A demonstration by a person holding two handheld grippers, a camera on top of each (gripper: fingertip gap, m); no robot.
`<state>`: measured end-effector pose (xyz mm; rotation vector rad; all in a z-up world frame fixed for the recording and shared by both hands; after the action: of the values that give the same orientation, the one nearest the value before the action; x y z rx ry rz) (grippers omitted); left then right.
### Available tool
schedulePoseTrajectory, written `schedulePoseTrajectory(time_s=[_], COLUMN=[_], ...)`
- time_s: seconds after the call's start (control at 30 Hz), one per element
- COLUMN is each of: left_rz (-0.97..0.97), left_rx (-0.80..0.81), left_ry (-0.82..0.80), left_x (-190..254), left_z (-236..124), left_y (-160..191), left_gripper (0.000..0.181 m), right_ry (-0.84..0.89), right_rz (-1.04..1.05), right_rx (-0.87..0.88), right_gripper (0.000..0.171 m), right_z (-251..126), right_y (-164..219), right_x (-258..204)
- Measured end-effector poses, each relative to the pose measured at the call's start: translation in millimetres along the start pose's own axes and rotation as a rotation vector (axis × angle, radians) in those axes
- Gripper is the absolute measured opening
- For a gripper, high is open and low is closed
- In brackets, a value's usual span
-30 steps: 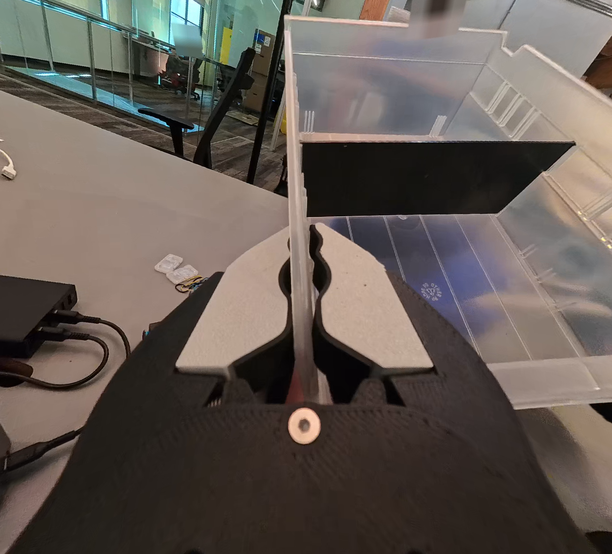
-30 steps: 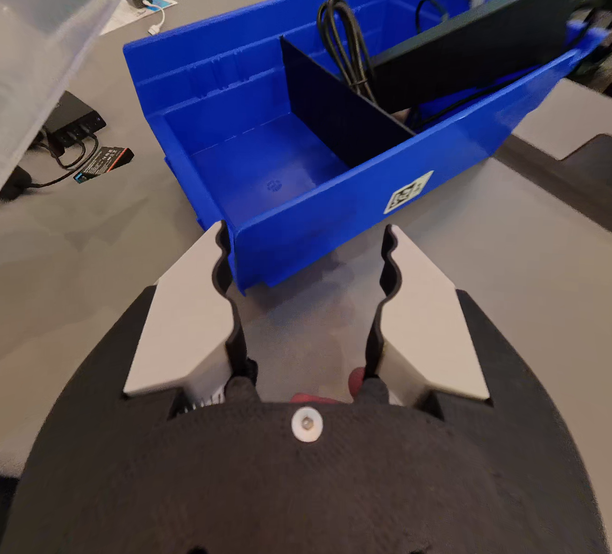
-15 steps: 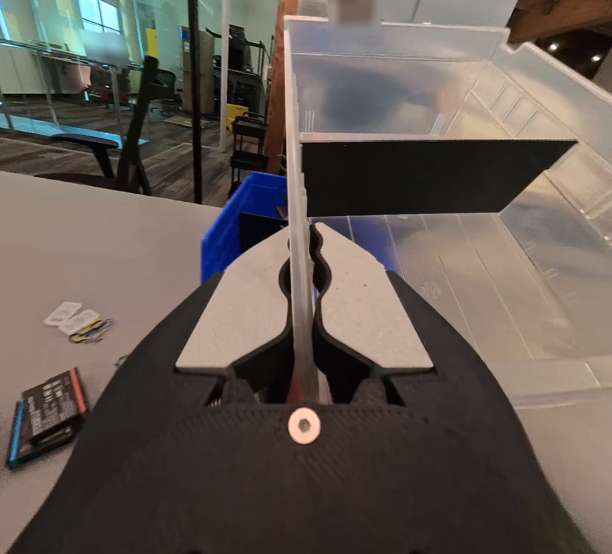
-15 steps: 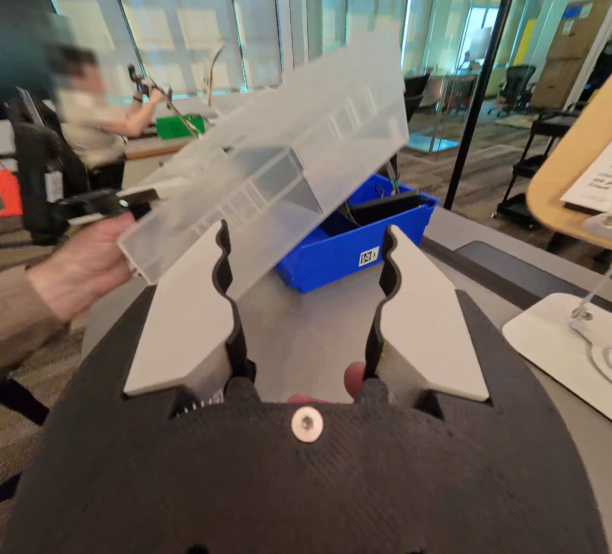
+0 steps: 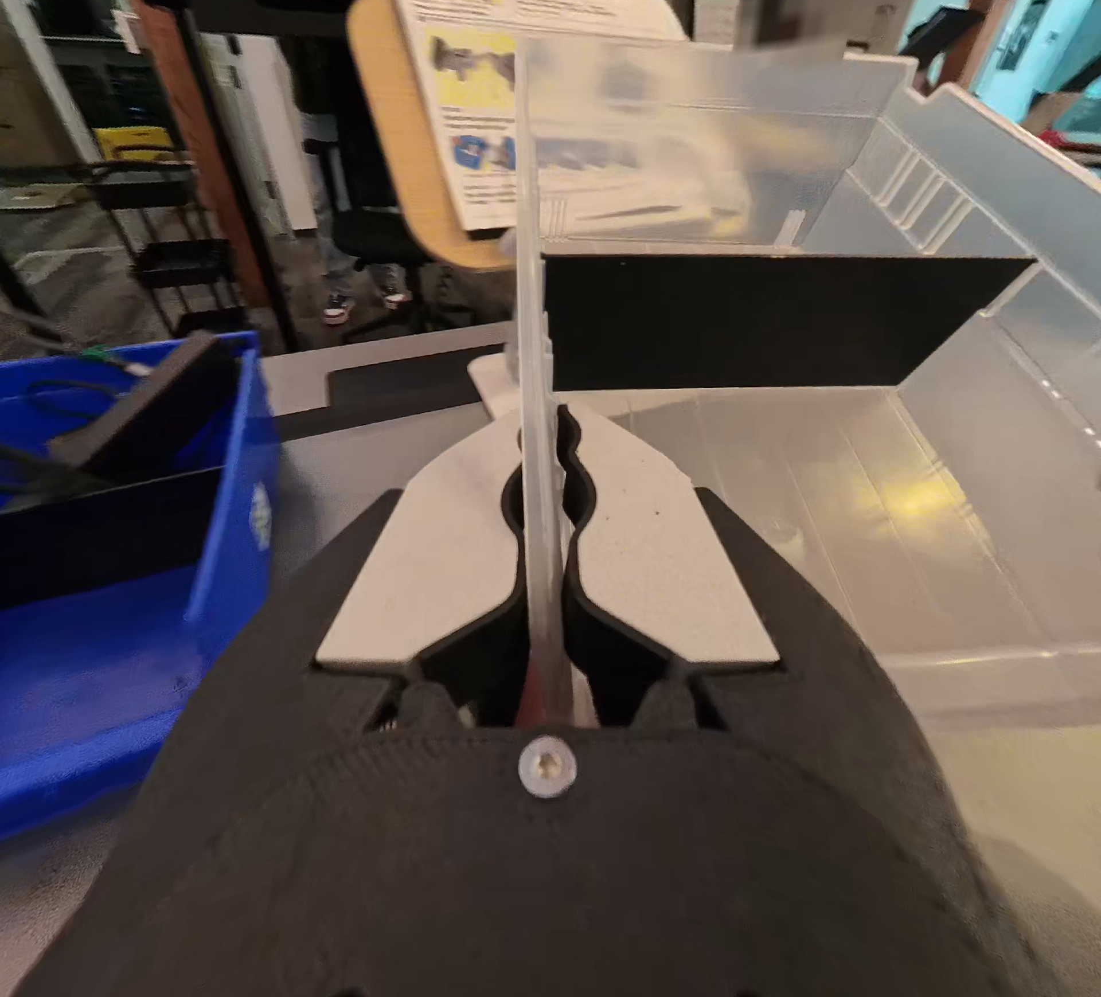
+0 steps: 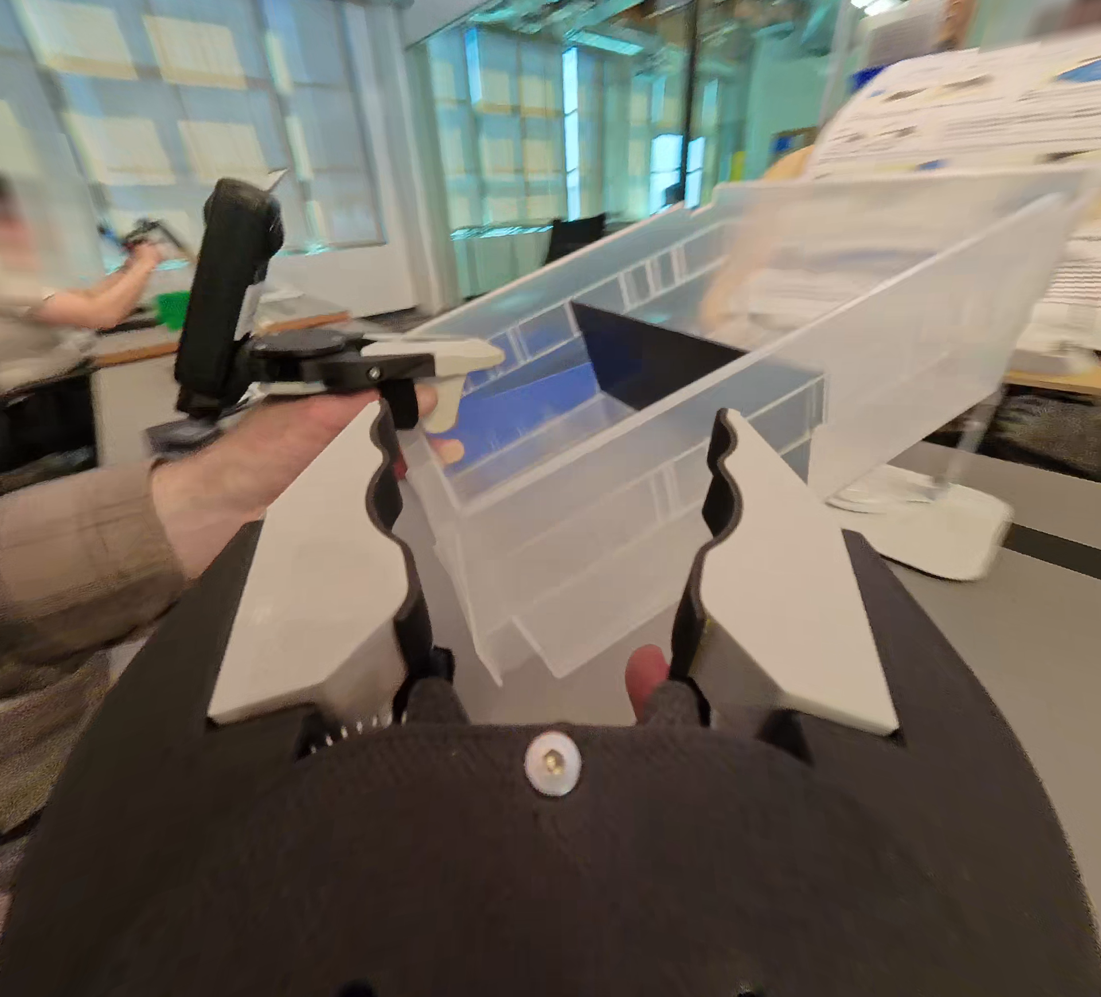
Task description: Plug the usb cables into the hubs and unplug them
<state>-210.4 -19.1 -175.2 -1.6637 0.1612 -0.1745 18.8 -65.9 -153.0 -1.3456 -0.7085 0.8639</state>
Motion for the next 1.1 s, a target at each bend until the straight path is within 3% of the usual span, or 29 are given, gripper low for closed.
schedulePoseTrajectory(time_s=[0.3, 0.37, 0.6, 0.9, 1.1], left_rz=[-0.010, -0.005, -0.004, 0.010, 0.022], left_rx=[-0.086, -0.124, -0.247, -0.308, -0.282], left_ry=[0.283, 0.332, 0.421, 0.445, 0.451], left_x=[114, 139, 216, 267, 286], left_z=[92, 113, 175, 211, 218], left_y=[5, 13, 51, 82, 82], left_gripper=[0.005, 0.005, 0.005, 0.012, 0.022], right_ry=[0.292, 0.377, 0.521, 0.616, 0.656], right_rz=[-0.009, -0.028, 0.052, 0.081, 0.072], right_rx=[0.073, 0.041, -0.046, -0.134, -0.153], right_gripper=[0.107, 0.100, 0.104, 0.101, 0.102], right_z=[-84, -101, -153, -187, -198], right_y=[-8, -1, 26, 56, 66], right_x=[60, 81, 148, 205, 229])
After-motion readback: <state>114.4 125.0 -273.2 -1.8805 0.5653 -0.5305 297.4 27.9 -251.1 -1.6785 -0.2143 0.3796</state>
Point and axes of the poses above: each gripper's, where its closed fingertips meet, z out along the fingers, y out of its underside, x = y × z across the jaws, the point moved 7 cm from there along -z, back along the fingers, and after that the axes turned 4 degrees about -y, right-handed, at the moved point
